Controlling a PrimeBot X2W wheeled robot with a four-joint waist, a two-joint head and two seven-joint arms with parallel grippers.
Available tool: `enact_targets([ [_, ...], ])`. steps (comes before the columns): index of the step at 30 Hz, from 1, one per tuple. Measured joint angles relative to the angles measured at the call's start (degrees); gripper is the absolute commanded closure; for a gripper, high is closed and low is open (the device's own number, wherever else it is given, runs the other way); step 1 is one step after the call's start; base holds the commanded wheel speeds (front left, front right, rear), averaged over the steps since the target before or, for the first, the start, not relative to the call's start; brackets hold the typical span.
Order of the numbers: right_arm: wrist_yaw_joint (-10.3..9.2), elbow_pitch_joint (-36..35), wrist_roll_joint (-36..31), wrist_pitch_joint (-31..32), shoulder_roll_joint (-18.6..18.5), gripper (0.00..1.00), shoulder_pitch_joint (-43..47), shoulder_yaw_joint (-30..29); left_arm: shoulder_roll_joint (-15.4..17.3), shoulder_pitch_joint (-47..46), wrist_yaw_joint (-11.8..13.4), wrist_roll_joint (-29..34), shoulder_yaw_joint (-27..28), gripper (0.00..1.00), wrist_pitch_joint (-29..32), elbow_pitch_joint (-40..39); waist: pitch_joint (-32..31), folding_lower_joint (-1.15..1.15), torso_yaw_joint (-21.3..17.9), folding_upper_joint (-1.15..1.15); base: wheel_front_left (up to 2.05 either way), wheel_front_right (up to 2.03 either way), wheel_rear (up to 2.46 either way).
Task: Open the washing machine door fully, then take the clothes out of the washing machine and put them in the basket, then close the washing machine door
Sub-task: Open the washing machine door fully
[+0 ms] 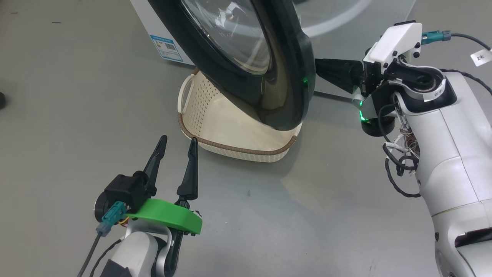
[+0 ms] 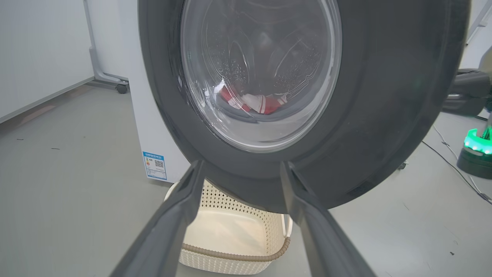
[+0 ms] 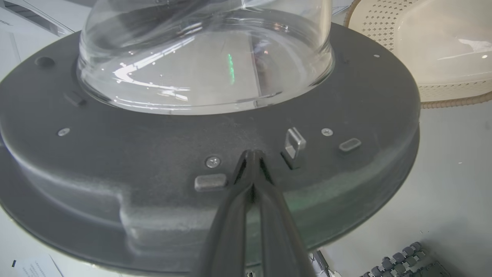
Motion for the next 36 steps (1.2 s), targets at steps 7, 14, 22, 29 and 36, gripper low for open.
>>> enact_targets([
  [7, 0.1, -2.56, 1.52, 2.87, -0.04, 1.0, 1.48, 5.68, 0.01, 0.17, 0.0, 0.04, -0.62, 0.0, 0.0, -0.07, -0.43, 0.0, 0.23, 0.0, 0.0, 0.0, 0.0],
  [14, 0.08, -5.86, 6.95, 4.03, 0.08, 1.0, 3.64, 10.77, 0.01, 0.43, 0.0, 0.04, -1.08, 0.0, 0.0, -0.05, -0.56, 0.0, 0.63, 0.0, 0.0, 0.0, 0.0],
  [22, 0.01, -8.88, 10.77, 3.31, 0.05, 1.0, 5.16, 14.8, 0.01, 0.46, 0.0, 0.04, -1.67, 0.0, 0.0, -0.14, -0.51, 0.0, 1.21, 0.0, 0.0, 0.0, 0.0],
  [29, 0.0, -10.74, 12.51, 2.04, 0.23, 1.0, 6.12, 18.37, 0.01, 0.6, 0.0, 0.04, -1.72, 0.0, 0.0, -0.08, -0.74, 0.0, 1.69, 0.0, 0.0, 0.0, 0.0],
  [36, 0.35, -10.16, 12.15, -0.58, 0.31, 1.0, 7.83, 18.58, 0.01, 1.71, 0.48, 0.3, -0.22, 0.0, 0.0, 0.59, -2.62, 0.0, 1.36, 0.0, 0.0, 0.0, 0.0],
])
